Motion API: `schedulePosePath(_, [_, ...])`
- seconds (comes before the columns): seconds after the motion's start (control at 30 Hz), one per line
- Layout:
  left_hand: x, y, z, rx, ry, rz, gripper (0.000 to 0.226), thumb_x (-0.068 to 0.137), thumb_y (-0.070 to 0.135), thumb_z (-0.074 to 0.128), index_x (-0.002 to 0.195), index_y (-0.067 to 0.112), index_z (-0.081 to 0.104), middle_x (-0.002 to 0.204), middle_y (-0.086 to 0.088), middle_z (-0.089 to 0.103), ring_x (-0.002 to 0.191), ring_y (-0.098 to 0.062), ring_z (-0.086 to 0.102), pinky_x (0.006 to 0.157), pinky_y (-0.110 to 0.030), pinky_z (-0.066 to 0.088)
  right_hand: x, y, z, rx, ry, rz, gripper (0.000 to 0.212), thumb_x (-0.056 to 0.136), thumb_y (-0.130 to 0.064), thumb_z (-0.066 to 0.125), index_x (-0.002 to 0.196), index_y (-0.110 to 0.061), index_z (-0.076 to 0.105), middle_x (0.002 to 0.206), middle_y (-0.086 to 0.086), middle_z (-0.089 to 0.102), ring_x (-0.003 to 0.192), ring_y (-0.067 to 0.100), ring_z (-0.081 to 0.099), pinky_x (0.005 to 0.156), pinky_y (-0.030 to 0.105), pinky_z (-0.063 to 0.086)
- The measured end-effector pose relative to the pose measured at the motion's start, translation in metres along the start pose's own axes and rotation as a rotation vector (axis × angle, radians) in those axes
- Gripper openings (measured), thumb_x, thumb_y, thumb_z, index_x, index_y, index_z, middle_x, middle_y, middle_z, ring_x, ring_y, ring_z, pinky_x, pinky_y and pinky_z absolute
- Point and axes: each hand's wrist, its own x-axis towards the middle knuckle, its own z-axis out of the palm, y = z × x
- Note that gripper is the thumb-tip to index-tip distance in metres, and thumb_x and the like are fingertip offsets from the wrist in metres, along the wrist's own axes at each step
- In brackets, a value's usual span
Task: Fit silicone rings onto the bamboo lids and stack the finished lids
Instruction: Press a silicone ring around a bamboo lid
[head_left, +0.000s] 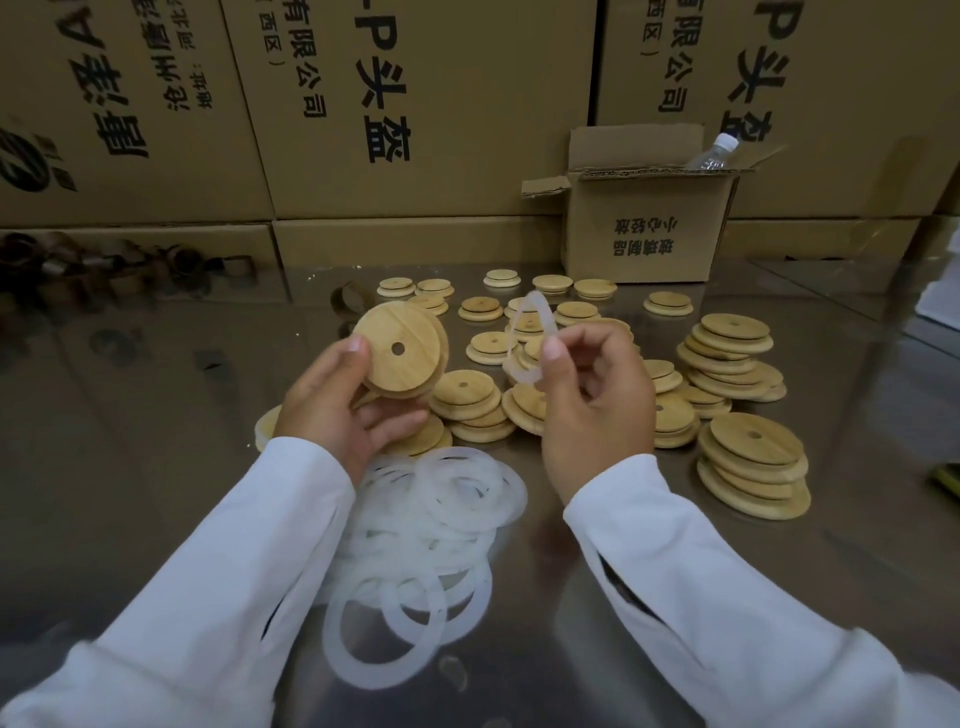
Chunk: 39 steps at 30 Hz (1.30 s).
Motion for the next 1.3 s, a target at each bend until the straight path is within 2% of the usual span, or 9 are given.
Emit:
schedulePosePath(0.1, [-0.004, 0.0, 0.003, 0.035, -0.097, -0.087, 0.023, 0.094, 0.025, 0.046, 0.106, 0.011, 0.058, 0.106, -0.018, 0.063, 0.07, -0.035, 0.07, 0.053, -0.026, 0.056, 0.002, -0.006, 0.0, 0.244, -0.142, 0.224, 0.014, 0.089, -0.013, 0.057, 0.078, -0.022, 0.058, 0.059, -0.009, 0.063, 0.055, 0.006, 0.058, 0.062, 0.022, 0.051])
schedulePosePath(0.23, [-0.007, -0.001, 0.006, 0.09, -0.201, -0.178, 0.022, 0.085, 0.02, 0.055, 0.101, 0.007, 0.063, 0.09, -0.024, 0.07, 0.068, -0.039, 0.069, 0.054, -0.031, 0.058, 0.0, -0.006, 0.001, 0.3, -0.352, 0.375, 0.012, 0.087, -0.012, 0.059, 0.078, -0.018, 0.062, 0.055, -0.007, 0.062, 0.05, 0.004, 0.055, 0.054, 0.017, 0.048])
schedulePosePath(0.3, [-0.008, -0.001, 0.007, 0.114, -0.235, -0.206, 0.028, 0.078, 0.023, 0.058, 0.101, 0.008, 0.064, 0.086, -0.022, 0.071, 0.067, -0.038, 0.069, 0.054, -0.032, 0.058, -0.001, -0.005, 0.002, 0.284, -0.341, 0.398, 0.011, 0.087, -0.01, 0.06, 0.078, -0.016, 0.064, 0.053, -0.006, 0.061, 0.047, 0.004, 0.053, 0.05, 0.014, 0.045])
schedulePosePath(0.47, [-0.008, -0.002, 0.007, 0.095, -0.246, -0.287, 0.028, 0.092, 0.03, 0.045, 0.103, 0.009, 0.06, 0.077, -0.015, 0.072, 0.06, -0.037, 0.068, 0.046, -0.028, 0.055, 0.002, 0.0, 0.0, 0.146, -0.224, 0.418, 0.012, 0.085, -0.012, 0.063, 0.075, -0.019, 0.064, 0.048, -0.01, 0.06, 0.042, -0.001, 0.053, 0.045, 0.01, 0.043])
schedulePosePath(0.6, [-0.01, -0.002, 0.008, 0.146, -0.279, -0.258, 0.045, 0.073, 0.047, 0.053, 0.099, 0.011, 0.063, 0.079, -0.015, 0.072, 0.059, -0.034, 0.069, 0.045, -0.025, 0.054, 0.001, 0.002, 0.002, 0.117, -0.23, 0.433, 0.013, 0.084, -0.012, 0.063, 0.074, -0.019, 0.063, 0.046, -0.011, 0.06, 0.041, -0.001, 0.053, 0.045, 0.01, 0.043])
schedulePosePath(0.67, [-0.011, -0.003, 0.008, 0.213, -0.314, -0.204, 0.039, 0.065, 0.041, 0.06, 0.095, 0.015, 0.067, 0.082, -0.016, 0.073, 0.064, -0.033, 0.07, 0.049, -0.024, 0.056, 0.001, 0.001, 0.002, 0.107, -0.235, 0.426, 0.013, 0.083, -0.012, 0.064, 0.073, -0.019, 0.064, 0.045, -0.012, 0.059, 0.041, -0.002, 0.053, 0.043, 0.01, 0.042])
schedulePosePath(0.77, [-0.012, -0.005, 0.006, 0.261, -0.357, -0.153, 0.033, 0.068, 0.031, 0.061, 0.097, 0.017, 0.067, 0.085, -0.015, 0.073, 0.068, -0.033, 0.07, 0.055, -0.025, 0.058, 0.001, -0.001, 0.001, 0.119, -0.249, 0.404, 0.012, 0.082, -0.011, 0.066, 0.073, -0.018, 0.065, 0.043, -0.012, 0.058, 0.04, -0.002, 0.054, 0.042, 0.008, 0.04])
schedulePosePath(1.17, [-0.012, -0.008, 0.006, 0.261, -0.389, -0.135, 0.033, 0.07, 0.038, 0.056, 0.094, 0.02, 0.068, 0.089, -0.015, 0.072, 0.074, -0.034, 0.07, 0.057, -0.024, 0.058, 0.0, 0.002, 0.001, 0.087, -0.221, 0.395, 0.014, 0.082, -0.019, 0.066, 0.069, -0.023, 0.065, 0.044, -0.012, 0.055, 0.042, -0.002, 0.05, 0.046, 0.008, 0.041])
schedulePosePath(1.3, [-0.014, -0.01, 0.007, 0.311, -0.385, -0.091, 0.029, 0.074, 0.035, 0.055, 0.097, 0.02, 0.066, 0.088, -0.014, 0.073, 0.073, -0.032, 0.071, 0.059, -0.023, 0.058, 0.002, 0.004, 0.002, 0.007, -0.219, 0.36, 0.018, 0.085, -0.019, 0.063, 0.068, -0.025, 0.063, 0.058, -0.008, 0.056, 0.056, 0.003, 0.052, 0.06, 0.016, 0.046])
